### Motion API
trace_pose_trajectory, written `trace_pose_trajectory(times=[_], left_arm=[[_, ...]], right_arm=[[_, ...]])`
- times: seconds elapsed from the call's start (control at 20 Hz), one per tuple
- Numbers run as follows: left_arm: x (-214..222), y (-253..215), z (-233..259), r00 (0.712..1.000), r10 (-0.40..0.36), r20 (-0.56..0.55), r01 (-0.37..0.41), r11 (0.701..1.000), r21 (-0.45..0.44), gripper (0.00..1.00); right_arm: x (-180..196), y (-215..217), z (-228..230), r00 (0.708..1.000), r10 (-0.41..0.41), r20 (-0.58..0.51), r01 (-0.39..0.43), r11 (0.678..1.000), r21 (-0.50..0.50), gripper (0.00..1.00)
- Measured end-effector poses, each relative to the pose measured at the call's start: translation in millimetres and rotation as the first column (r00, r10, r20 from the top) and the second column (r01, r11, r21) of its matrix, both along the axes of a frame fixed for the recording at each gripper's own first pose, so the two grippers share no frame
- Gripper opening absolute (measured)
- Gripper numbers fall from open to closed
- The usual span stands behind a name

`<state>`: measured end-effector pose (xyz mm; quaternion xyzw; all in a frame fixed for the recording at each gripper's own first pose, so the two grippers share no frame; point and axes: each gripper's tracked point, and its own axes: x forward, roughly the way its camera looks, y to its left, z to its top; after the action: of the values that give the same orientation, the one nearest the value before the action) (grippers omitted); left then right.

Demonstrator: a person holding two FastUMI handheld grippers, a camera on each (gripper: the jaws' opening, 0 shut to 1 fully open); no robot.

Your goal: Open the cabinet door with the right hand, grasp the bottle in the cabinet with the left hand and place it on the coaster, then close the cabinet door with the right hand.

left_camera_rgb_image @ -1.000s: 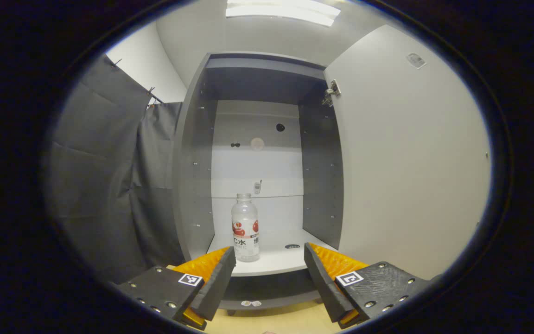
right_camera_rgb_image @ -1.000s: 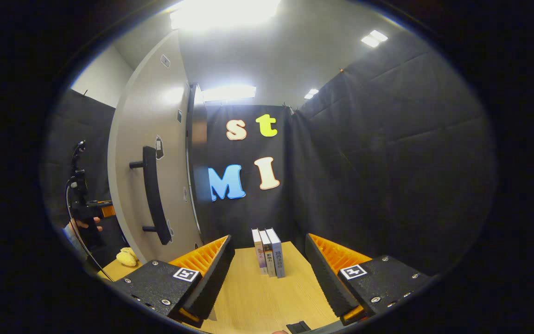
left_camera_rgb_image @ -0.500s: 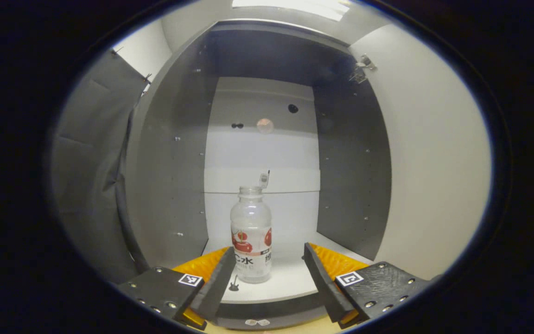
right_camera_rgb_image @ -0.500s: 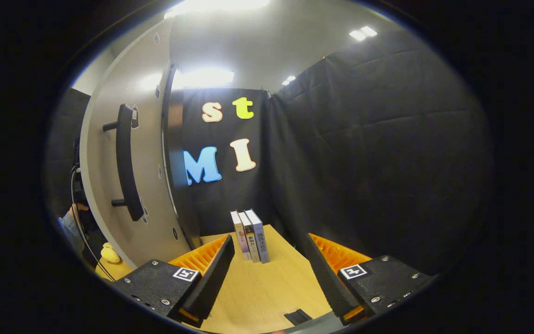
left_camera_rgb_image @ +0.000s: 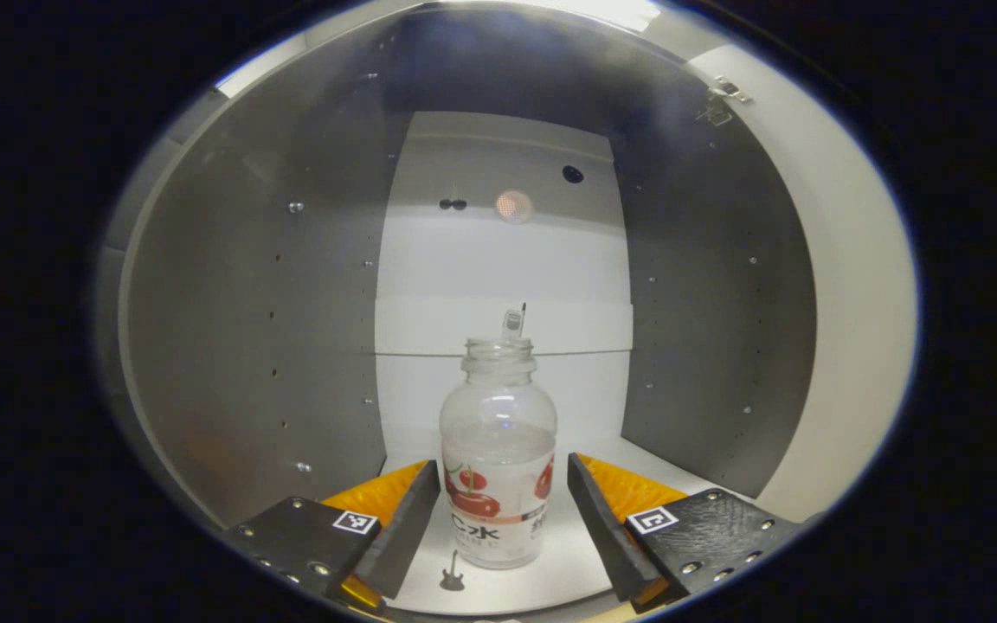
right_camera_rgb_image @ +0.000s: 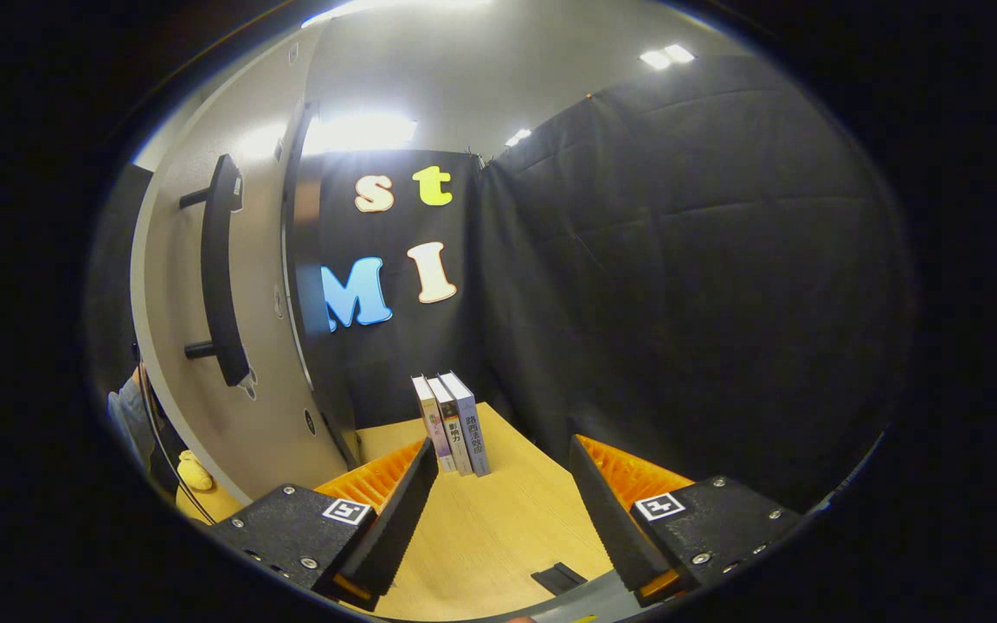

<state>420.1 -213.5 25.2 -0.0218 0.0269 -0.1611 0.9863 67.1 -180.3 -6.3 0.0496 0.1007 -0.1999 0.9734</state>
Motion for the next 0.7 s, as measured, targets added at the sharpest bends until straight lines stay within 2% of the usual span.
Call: trace_pose_trajectory(times=[0.1, 0.2, 0.25, 0.4, 0.7], left_arm=[[5, 0, -2, 1.0, 0.001, -0.002, -0.001, 1.0, 0.016, 0.89], [1, 0, -1, 1.0, -0.001, -0.006, 0.001, 1.0, 0.013, 0.73], [-3, -1, 0, 1.0, -0.009, -0.012, 0.009, 1.0, 0.008, 0.77], [-19, 4, 15, 1.0, -0.013, 0.002, 0.013, 1.0, -0.028, 0.7], [-67, 20, 43, 0.998, -0.01, 0.059, 0.012, 0.999, -0.044, 0.7]], right_arm=[[0, 0, -1, 1.0, -0.002, 0.0, 0.002, 1.0, -0.001, 0.92], [-2, 0, -2, 1.0, 0.001, 0.004, -0.001, 1.0, 0.003, 0.95], [-1, -1, -2, 1.0, 0.005, 0.007, -0.005, 1.0, 0.004, 0.95], [1, -2, 0, 1.0, 0.022, 0.012, -0.022, 1.0, 0.004, 0.95], [8, -1, 7, 0.994, 0.101, 0.03, -0.101, 0.995, -0.001, 0.95]])
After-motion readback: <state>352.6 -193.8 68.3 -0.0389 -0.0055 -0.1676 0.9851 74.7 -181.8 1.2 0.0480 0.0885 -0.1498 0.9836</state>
